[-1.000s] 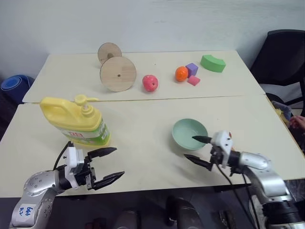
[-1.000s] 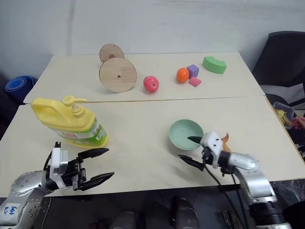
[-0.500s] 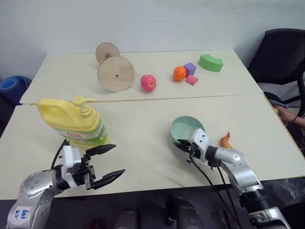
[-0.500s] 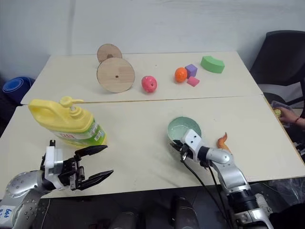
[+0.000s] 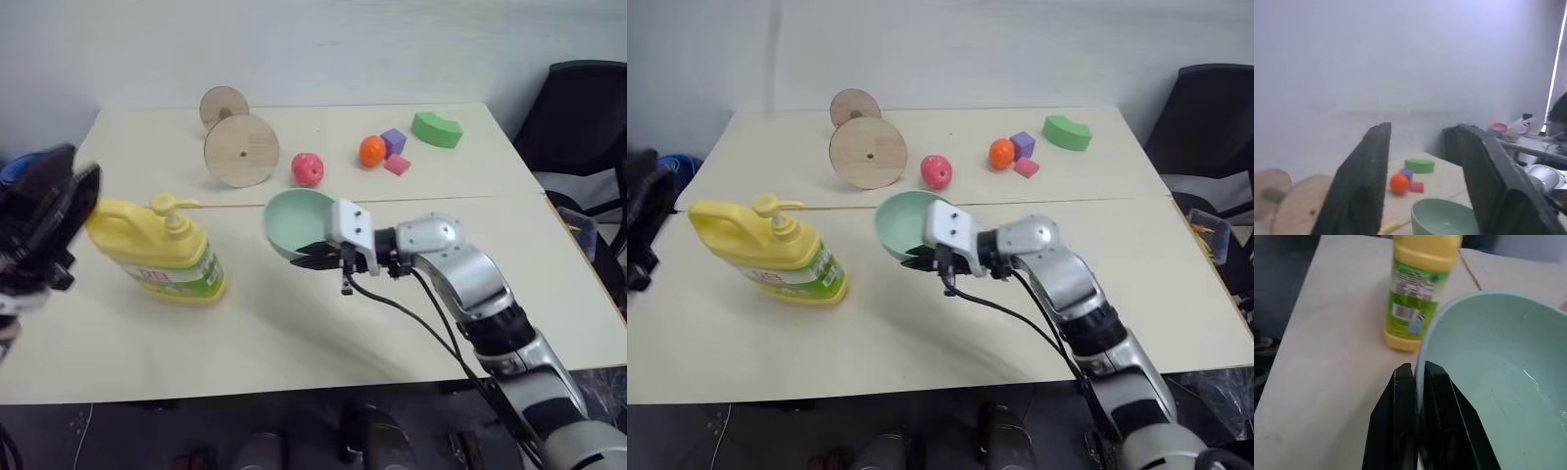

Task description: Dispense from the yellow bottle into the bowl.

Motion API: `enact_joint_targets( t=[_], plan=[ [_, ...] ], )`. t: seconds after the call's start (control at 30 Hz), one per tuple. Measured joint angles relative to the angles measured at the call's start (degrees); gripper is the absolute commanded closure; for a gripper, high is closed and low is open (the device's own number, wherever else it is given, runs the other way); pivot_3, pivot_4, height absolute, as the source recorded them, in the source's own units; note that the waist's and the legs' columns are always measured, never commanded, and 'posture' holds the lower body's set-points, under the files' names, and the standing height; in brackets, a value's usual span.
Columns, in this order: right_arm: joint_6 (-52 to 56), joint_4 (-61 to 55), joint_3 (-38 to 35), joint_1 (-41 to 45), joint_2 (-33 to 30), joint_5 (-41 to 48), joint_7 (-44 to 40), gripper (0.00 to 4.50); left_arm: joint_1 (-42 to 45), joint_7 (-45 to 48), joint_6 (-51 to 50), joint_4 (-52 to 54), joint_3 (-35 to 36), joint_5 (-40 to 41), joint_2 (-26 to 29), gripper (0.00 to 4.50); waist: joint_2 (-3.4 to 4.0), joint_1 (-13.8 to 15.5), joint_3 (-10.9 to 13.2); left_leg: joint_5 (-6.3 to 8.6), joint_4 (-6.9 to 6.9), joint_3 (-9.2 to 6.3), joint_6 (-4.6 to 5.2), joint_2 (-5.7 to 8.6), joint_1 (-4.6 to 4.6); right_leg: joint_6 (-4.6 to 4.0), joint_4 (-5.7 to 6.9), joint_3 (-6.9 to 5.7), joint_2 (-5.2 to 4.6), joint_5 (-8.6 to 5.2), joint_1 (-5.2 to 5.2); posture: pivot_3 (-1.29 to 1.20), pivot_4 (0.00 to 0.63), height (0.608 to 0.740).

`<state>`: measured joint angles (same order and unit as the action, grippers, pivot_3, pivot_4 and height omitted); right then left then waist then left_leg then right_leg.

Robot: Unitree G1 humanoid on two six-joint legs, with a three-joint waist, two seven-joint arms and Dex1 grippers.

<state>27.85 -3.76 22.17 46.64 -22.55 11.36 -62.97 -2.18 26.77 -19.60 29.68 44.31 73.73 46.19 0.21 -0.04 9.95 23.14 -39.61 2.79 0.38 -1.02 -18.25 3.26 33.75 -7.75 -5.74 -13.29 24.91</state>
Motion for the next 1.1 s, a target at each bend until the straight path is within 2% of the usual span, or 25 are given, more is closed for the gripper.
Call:
enact_joint_targets(
  t=[0.13, 0.27, 0.4, 0.67, 1.1],
  plan=[
    [4.1, 2.3, 3.1, 7.2, 4.4, -0.2, -0.3, 4.50, 6.5, 2.7, -0.7, -8.4, -4.5, -8.9, 5.3, 4.48, -0.04, -0.2, 0.0, -0.01, -0.02, 0.24, 0.08, 0.15, -0.13, 0.06, 0.04, 0.00, 0.10, 0.03, 0.21, 0.00, 0.150, 0.740],
    [6.0, 3.4, 3.1, 11.9, 7.2, -0.4, 0.5, 4.50, 9.8, 5.0, -1.4, -12.5, -9.8, -13.7, 4.8, 4.48, -0.18, -0.5, -0.1, 0.00, 0.00, 0.26, 0.08, 0.12, -0.15, 0.07, 0.02, -0.01, 0.11, 0.04, 0.24, 0.00, 0.150, 0.740],
    [7.0, 4.0, 4.3, 12.7, 8.9, -0.7, 1.2, 4.50, 12.7, 5.9, -3.1, -12.5, -14.3, -15.9, 3.5, 4.48, -0.22, -0.7, 0.0, 0.00, -0.01, 0.26, 0.07, 0.10, -0.18, 0.08, -0.01, 0.08, 0.07, 0.05, 0.24, 0.00, 0.150, 0.740],
    [7.7, 4.0, 4.6, 14.6, 8.8, -1.3, 1.2, 4.50, 16.5, 5.6, -8.1, -13.6, -20.0, -20.2, 2.7, 4.48, -0.22, -1.8, 0.0, -0.05, 0.03, 0.28, -0.08, 0.06, -0.15, 0.11, 0.03, 0.12, 0.15, 0.06, 0.27, 0.00, 0.150, 0.740],
    [8.5, 4.0, 5.1, 15.4, 9.4, -2.1, 1.2, 4.50, 19.5, 1.1, -19.5, -12.5, -20.1, -22.0, 3.9, 4.48, -0.09, -1.8, -0.1, -0.08, 0.08, 0.32, -0.13, -0.02, 0.01, 0.10, 0.11, 0.24, -0.05, 0.06, 0.24, 0.00, 0.150, 0.740]
  ],
)
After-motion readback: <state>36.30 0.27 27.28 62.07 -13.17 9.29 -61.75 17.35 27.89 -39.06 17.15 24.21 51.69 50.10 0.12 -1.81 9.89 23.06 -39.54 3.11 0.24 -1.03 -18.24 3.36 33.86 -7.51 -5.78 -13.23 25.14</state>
